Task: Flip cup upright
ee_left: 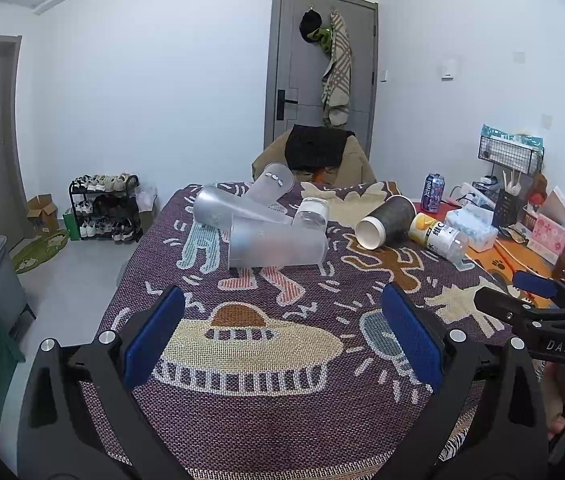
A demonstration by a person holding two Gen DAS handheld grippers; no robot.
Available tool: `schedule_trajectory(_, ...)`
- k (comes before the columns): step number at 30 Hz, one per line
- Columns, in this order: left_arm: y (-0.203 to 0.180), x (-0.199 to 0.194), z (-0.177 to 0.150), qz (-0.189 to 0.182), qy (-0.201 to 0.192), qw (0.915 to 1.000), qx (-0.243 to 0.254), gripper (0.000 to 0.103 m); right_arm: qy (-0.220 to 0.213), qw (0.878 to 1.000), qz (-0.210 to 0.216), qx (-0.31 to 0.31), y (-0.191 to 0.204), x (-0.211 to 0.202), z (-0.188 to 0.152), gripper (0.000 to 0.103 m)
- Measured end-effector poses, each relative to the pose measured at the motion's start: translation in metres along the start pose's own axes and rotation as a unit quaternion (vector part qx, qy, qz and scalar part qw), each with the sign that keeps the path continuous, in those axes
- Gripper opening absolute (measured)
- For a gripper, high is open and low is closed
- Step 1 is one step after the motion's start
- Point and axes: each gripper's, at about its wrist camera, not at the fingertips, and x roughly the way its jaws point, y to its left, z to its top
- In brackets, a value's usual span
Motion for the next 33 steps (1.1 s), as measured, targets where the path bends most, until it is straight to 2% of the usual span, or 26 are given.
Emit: schedule_trajectory(33,-0.0018,-0.0024,0.0013,-0.001,-0.001,1.0,-0.001,0.098,-0.003,1.0,0.008,-0.002,0.0025,-0.0003,0.0009,0.096)
